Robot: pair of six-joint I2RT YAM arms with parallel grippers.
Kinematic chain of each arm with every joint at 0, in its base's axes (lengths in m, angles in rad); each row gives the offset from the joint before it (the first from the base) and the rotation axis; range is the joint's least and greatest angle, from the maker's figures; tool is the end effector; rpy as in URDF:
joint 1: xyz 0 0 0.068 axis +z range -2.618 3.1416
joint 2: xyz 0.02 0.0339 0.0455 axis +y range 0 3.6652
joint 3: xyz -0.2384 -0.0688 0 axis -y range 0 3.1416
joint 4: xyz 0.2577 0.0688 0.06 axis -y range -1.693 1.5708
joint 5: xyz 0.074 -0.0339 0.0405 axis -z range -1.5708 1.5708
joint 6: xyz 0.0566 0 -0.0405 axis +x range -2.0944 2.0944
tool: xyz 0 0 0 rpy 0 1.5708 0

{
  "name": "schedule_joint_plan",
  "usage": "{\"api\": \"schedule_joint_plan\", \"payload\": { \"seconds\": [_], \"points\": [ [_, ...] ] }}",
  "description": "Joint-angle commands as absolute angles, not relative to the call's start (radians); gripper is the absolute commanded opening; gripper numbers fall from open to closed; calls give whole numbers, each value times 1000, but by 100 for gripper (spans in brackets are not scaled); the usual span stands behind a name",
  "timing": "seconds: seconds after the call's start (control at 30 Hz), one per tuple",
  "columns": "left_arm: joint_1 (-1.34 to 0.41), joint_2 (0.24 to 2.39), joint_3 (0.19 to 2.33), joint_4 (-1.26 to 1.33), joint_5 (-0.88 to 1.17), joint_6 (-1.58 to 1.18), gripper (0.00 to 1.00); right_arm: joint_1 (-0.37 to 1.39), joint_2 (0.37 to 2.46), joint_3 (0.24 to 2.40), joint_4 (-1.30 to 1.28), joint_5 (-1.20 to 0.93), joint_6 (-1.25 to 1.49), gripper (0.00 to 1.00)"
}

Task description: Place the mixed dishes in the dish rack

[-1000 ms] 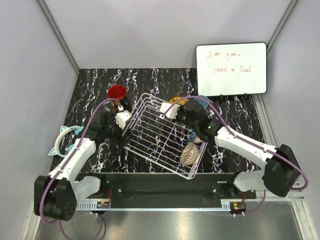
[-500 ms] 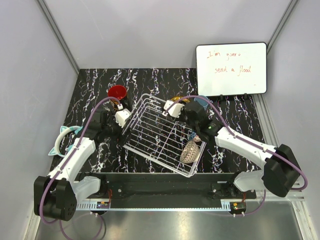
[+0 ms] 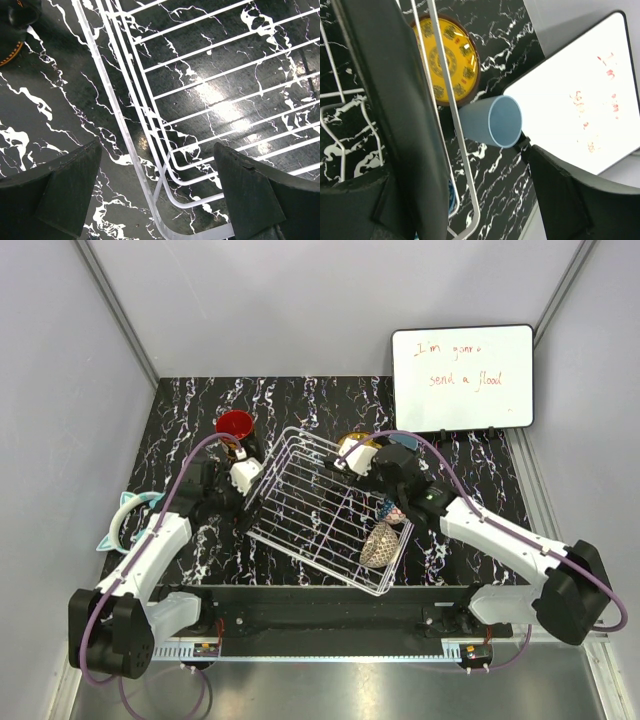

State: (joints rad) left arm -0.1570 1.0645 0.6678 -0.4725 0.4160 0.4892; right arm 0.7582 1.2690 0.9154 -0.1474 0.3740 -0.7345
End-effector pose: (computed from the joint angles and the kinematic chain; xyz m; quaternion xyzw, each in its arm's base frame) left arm 0.2398 -0.0611 0.1817 0.3590 0.8488 -0.1357 0.3637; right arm 0.2486 0.2069 0.2473 -0.5044 0.6850 -0.1540 0.5027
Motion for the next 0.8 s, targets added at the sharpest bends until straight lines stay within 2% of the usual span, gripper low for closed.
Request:
{"api": "schedule_joint_plan", "payload": {
  "seconds": [0.0, 0.53, 0.77],
  "points": [
    [-152, 1072, 701, -471, 440, 505, 99, 744, 1186, 991, -201, 475, -680, 84],
    [-152, 1080, 706, -463, 456, 499, 99, 744, 1109, 1002, -304, 491, -611, 95],
    [-152, 1132, 823, -443, 446, 456, 99, 744, 1153, 1015, -302, 474, -604, 96]
  ]
}}
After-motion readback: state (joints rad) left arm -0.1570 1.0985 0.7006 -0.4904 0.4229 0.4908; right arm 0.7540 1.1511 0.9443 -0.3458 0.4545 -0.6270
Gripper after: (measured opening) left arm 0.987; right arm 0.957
